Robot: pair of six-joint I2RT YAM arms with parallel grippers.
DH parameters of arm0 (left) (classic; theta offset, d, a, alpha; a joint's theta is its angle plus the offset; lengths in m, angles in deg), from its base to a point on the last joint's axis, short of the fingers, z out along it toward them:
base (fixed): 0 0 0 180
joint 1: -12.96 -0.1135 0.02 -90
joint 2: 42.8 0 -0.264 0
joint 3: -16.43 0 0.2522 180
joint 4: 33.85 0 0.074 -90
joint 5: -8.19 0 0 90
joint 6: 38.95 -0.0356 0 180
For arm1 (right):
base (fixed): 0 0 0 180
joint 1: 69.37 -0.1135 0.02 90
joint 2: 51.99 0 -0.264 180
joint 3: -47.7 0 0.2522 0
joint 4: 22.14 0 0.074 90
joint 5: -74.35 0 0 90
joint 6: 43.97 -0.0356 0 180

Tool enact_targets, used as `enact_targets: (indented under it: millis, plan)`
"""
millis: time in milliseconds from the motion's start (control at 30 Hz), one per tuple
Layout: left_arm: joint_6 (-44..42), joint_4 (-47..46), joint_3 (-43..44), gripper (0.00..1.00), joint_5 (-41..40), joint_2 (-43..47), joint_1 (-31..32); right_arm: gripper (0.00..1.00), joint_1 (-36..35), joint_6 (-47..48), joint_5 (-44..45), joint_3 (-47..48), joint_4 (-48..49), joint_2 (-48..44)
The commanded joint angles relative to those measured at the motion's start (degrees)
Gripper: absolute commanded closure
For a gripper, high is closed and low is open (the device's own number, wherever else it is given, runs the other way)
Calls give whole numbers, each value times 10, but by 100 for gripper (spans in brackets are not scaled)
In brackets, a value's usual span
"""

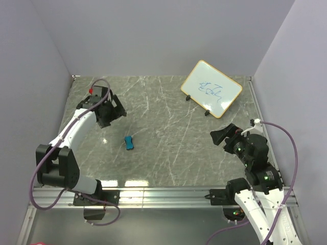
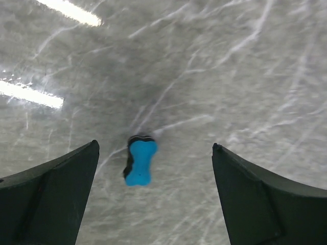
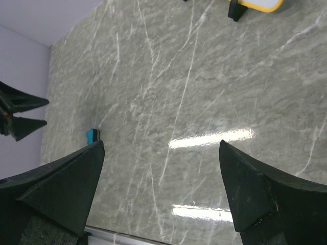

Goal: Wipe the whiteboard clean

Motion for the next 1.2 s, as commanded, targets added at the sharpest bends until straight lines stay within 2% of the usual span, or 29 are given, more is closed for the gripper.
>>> enact_targets:
  millis: [0, 300, 467, 600, 733, 767, 833, 967, 1033, 1100, 1167]
  plan:
    - [-22, 19, -32, 3, -38, -15, 32, 0, 2, -3, 12, -9, 8, -5]
    - [10, -37, -120, 4, -50, -65, 101, 0, 1, 1, 4, -21, 6, 11]
    - [24, -71, -159, 7, -48, -84, 108, 1, 3, 4, 0, -20, -4, 7]
    - [20, -80, -152, 11, -49, -97, 114, 1, 1, 10, 0, -19, -5, 9]
    - [16, -83, -140, 24, -43, -120, 116, 1, 0, 15, -2, -21, 8, 29]
    - [14, -81, -133, 33, -44, -129, 120, 1, 2, 15, -2, -22, 10, 33]
    - [13, -65, -126, 41, -50, -136, 124, 1, 2, 18, 2, -21, 17, 47]
    - [11, -47, -124, 43, -53, -128, 136, 1, 2, 23, 14, -10, 11, 65]
    - [11, -47, -126, 48, -53, -125, 138, 1, 1, 22, 21, -11, 13, 69]
    - [12, -46, -128, 55, -51, -128, 140, 1, 1, 19, 25, -13, 22, 69]
    - [12, -44, -127, 68, -49, -135, 141, 1, 1, 22, 21, -11, 37, 81]
